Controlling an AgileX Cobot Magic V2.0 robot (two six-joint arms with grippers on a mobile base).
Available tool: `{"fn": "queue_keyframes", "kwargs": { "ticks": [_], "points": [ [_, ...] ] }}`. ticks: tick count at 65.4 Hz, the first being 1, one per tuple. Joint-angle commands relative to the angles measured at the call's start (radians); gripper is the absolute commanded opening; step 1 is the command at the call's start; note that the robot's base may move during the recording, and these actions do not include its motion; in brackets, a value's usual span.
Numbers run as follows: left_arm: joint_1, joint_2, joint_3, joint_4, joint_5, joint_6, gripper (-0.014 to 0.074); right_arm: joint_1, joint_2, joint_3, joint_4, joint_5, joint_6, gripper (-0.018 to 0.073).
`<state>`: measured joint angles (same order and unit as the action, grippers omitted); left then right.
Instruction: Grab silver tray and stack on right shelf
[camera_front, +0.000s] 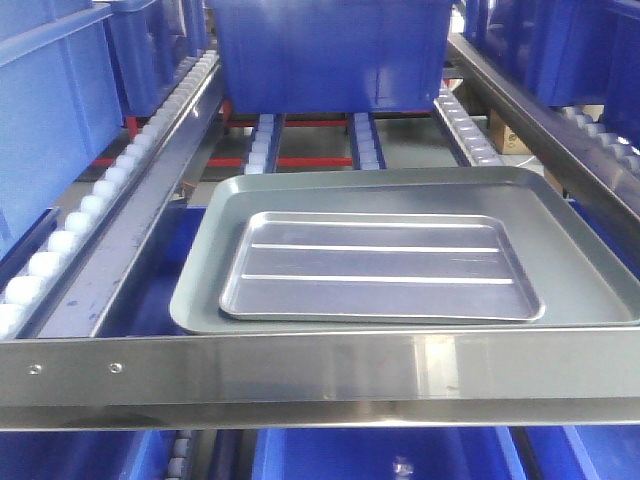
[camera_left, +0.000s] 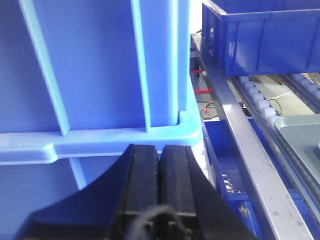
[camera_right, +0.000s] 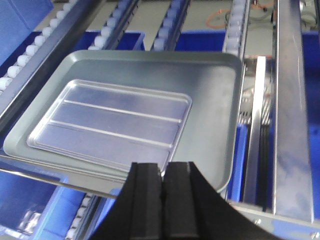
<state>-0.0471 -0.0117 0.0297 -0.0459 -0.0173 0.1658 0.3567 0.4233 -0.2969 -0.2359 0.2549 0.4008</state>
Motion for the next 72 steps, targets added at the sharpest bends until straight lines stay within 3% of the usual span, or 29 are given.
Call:
{"fn": "queue_keyframes", "kwargs": {
  "ticks": [1,10,24,33,44,72],
  "points": [
    [-0.002,-0.013,0.027,-0.007,-0.092,0.001,-0.0092,-0.007,0.001,-0.031,-0.021,-0.132,-0.081,0.0053],
    [-0.002,-0.013,0.027,-0.007,-0.092,0.001,-0.0092,-0.052,-0.037,-0.011,0.001,-0.132,-0.123,0.0053],
    [-0.002,-0.013,0.027,-0.007,-0.092,0.001,-0.0092,-0.245,-0.199,0.111,0.097,-0.133,-0.168,0.0053],
    [-0.002,-0.013,0.027,-0.007,-0.092,0.001,-0.0092,-0.308,-0.302,0.204,0.158,-0.147,-0.245,0.0053],
    [-0.002,-0.013,0.027,-0.007,-0.092,0.001,-0.0092,-0.349,-0.406,0.31,0.293,-0.255,-0.418,0.0053],
    [-0.002,-0.011,0.027,-0.007,-0.092,0.001,-0.0092,-0.387,-0.453,0.328,0.294,-0.228,-0.413,0.0053]
  ]
}}
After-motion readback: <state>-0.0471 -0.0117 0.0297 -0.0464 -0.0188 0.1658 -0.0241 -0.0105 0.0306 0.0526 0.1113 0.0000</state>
